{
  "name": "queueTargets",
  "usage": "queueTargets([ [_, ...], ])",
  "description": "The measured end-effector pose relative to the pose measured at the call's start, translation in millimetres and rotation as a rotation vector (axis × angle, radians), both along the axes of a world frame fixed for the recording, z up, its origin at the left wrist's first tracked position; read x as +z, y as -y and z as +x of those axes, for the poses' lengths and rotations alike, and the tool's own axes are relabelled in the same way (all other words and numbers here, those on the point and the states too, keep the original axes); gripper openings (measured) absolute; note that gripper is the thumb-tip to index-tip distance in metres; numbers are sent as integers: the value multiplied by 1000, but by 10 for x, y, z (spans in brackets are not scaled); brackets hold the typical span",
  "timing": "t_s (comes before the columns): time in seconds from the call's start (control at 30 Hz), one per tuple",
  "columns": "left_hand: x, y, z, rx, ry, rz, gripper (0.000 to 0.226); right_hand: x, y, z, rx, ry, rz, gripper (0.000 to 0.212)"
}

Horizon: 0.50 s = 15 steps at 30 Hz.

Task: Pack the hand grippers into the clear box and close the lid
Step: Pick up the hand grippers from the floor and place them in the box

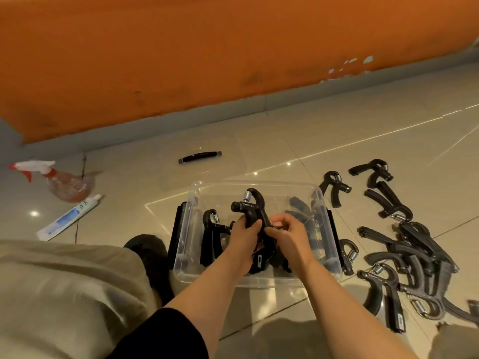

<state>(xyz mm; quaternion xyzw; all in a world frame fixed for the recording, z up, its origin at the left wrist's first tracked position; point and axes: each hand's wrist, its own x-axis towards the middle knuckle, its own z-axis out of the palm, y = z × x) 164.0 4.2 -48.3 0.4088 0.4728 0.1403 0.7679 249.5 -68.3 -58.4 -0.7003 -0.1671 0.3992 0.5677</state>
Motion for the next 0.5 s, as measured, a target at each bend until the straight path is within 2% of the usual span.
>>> queueTargets([
  [0.1, -115, 5, -30, -50, -20, 1, 23, -69, 12, 122, 128, 55, -191, 4],
  [0.2, -186, -12, -101, -84, -10, -38, 22, -120, 33, 179, 223, 91, -273, 19],
  [0.23, -197, -24, -116, -96, -22, -41, 21, -131, 32, 173, 222, 79, -291, 17],
  [0.3, -222, -69, -130, -114, -109, 4, 17, -166, 12, 140, 194, 65, -317, 7],
  [0.43, -348, -192, -96, -162, -413, 195, 13, -296, -69, 44, 168, 178, -419, 13],
  [0.5, -394, -205, -72, -218, -493, 222, 23, -342, -130, 14, 196, 248, -489, 18],
])
